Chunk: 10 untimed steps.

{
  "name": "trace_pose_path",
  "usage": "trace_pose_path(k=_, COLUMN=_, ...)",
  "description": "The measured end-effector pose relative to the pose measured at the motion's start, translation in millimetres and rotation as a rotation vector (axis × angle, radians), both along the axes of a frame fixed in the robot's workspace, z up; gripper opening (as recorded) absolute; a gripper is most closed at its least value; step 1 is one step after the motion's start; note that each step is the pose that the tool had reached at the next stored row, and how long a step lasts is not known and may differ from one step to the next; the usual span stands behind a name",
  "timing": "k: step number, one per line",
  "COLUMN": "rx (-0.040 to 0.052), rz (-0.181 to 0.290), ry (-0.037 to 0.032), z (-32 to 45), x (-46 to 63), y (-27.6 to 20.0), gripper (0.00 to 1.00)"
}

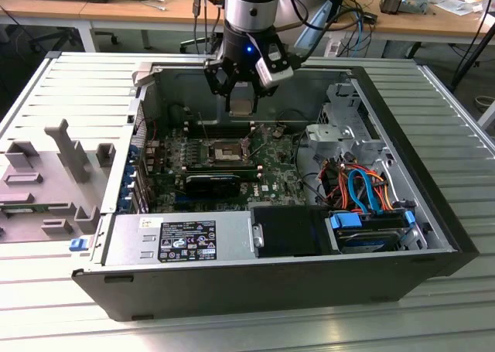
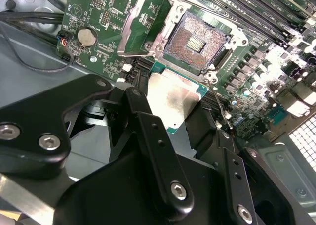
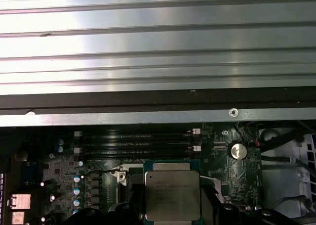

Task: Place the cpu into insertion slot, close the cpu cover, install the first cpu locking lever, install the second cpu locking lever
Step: 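Place the cpu into insertion slot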

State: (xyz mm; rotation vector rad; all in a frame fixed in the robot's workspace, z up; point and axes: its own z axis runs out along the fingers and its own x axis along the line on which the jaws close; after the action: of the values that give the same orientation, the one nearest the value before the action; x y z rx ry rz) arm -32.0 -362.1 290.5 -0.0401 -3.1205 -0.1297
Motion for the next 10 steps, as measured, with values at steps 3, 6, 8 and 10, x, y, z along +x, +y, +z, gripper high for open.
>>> trace_pose_path(k=3, rx=0.0000, rz=0.000, ry=0.0000, z=-0.6, x=0.0, y=-0.2, gripper=0.54)
trace_pose_path(k=6, rx=0.0000, rz=0.000, ry=0.0000, z=-1.1, x=0.0, y=-0.3, gripper=0.54)
trace_pose_path(k=8, rx=0.0000, rz=0.000, ry=0.0000, z=-1.6, x=0.0, y=-0.3, gripper=0.54)
trace_pose_path(k=10, rx=0.0000, rz=0.000, ry=0.0000, z=-2.3, x=0.0, y=-0.4, gripper=0.54)
